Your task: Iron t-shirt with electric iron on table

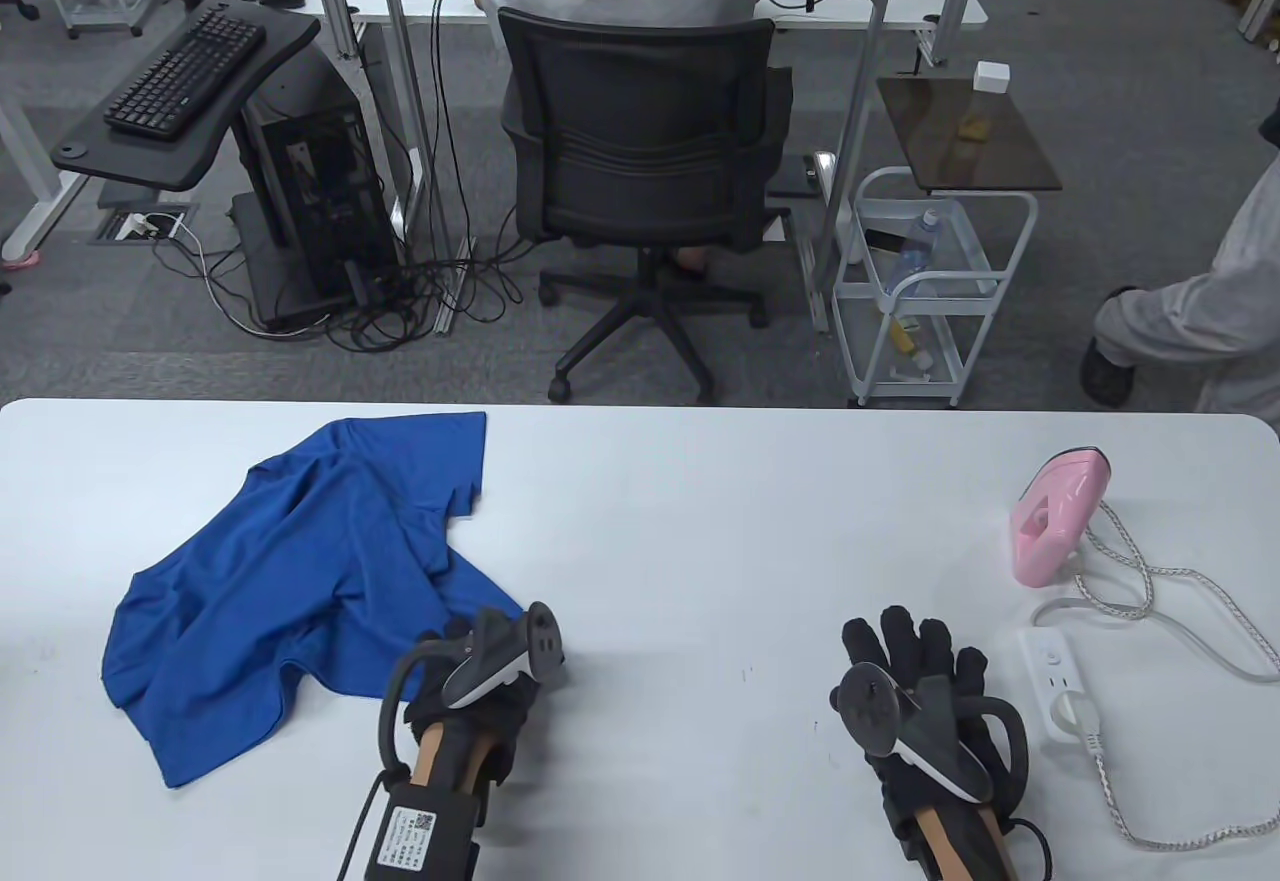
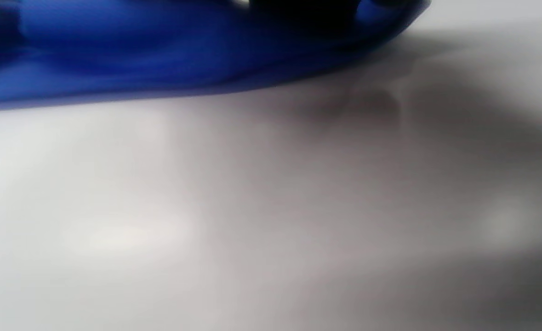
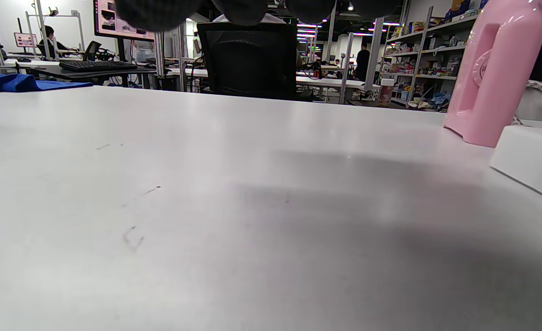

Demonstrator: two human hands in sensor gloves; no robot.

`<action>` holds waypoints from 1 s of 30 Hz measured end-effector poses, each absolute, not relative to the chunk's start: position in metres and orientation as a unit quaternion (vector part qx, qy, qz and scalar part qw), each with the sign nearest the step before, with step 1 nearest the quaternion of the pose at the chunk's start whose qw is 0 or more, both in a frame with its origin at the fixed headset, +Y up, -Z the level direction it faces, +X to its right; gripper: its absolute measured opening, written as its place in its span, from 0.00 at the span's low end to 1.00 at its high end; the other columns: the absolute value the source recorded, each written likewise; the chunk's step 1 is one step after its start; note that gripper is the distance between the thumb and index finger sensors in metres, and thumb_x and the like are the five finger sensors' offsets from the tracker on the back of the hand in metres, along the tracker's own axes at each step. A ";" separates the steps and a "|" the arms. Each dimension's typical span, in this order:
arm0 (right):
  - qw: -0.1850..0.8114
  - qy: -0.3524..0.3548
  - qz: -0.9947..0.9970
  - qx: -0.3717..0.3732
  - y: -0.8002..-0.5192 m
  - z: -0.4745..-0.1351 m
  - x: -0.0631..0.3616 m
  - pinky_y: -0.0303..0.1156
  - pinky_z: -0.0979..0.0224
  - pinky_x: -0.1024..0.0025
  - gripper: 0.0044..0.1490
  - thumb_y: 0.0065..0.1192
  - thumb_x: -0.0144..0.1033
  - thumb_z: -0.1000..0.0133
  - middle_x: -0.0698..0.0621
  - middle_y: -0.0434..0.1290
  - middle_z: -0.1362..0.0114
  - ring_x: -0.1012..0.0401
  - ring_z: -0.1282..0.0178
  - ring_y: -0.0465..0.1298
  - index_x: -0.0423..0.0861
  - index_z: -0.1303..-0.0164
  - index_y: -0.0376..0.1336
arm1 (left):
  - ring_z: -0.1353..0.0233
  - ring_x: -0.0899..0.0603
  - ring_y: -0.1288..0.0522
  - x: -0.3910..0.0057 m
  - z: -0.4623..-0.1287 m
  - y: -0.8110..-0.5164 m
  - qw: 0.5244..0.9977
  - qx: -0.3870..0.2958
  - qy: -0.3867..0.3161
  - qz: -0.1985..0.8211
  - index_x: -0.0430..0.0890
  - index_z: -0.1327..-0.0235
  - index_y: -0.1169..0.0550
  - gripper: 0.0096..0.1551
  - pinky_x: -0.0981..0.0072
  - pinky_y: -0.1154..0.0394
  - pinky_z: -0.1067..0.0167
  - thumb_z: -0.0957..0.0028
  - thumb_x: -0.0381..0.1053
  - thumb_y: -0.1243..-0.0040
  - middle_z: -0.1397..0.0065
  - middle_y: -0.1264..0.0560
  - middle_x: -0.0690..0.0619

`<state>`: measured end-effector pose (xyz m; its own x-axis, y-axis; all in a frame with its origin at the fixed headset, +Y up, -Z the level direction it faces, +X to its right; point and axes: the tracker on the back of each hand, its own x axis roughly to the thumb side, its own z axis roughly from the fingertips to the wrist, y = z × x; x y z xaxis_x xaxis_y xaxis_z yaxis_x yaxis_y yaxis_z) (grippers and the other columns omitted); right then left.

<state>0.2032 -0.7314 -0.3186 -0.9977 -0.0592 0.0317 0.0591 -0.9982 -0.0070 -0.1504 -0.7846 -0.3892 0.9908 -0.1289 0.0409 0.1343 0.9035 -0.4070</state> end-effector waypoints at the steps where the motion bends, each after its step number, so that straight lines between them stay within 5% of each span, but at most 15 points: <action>1: 0.030 0.001 -0.999 -0.016 -0.732 -0.319 0.203 0.52 0.23 0.27 0.43 0.52 0.52 0.46 0.38 0.52 0.12 0.34 0.17 0.56 0.53 0.17 0.53 | 0.14 0.34 0.41 -0.139 -0.391 -0.785 0.975 -0.210 -0.017 -0.064 0.60 0.24 0.33 0.33 0.36 0.45 0.22 0.46 0.61 0.56 0.14 0.40 0.59; 17: 0.029 -0.007 -0.999 -0.013 -0.733 -0.320 0.205 0.53 0.23 0.28 0.43 0.53 0.52 0.45 0.38 0.52 0.12 0.34 0.17 0.57 0.53 0.17 0.52 | 0.14 0.44 0.41 0.000 -0.389 -0.786 0.961 -0.233 -0.151 -0.017 0.64 0.23 0.35 0.33 0.43 0.42 0.21 0.46 0.62 0.56 0.13 0.42 0.61; 25: 0.036 -0.007 -0.999 -0.011 -0.733 -0.322 0.204 0.53 0.23 0.28 0.43 0.53 0.52 0.45 0.38 0.53 0.12 0.34 0.17 0.57 0.54 0.17 0.53 | 0.14 0.44 0.43 0.009 -0.377 -0.782 0.944 -0.245 -0.218 0.030 0.61 0.19 0.42 0.36 0.42 0.45 0.21 0.45 0.61 0.57 0.12 0.45 0.59; 30: 0.059 -0.014 -0.997 -0.037 -0.739 -0.326 0.188 0.53 0.24 0.28 0.42 0.52 0.51 0.45 0.39 0.53 0.12 0.33 0.17 0.57 0.54 0.18 0.54 | 0.14 0.40 0.45 -0.040 -0.372 -0.760 0.967 -0.162 -0.195 0.007 0.58 0.18 0.45 0.39 0.39 0.45 0.23 0.46 0.60 0.57 0.12 0.47 0.54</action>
<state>0.1878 -0.7388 -0.3258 -0.9903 -0.1161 0.0763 0.1182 -0.9927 0.0232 -0.0396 -0.7595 -0.3721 0.9240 0.0764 0.3746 0.0499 0.9473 -0.3164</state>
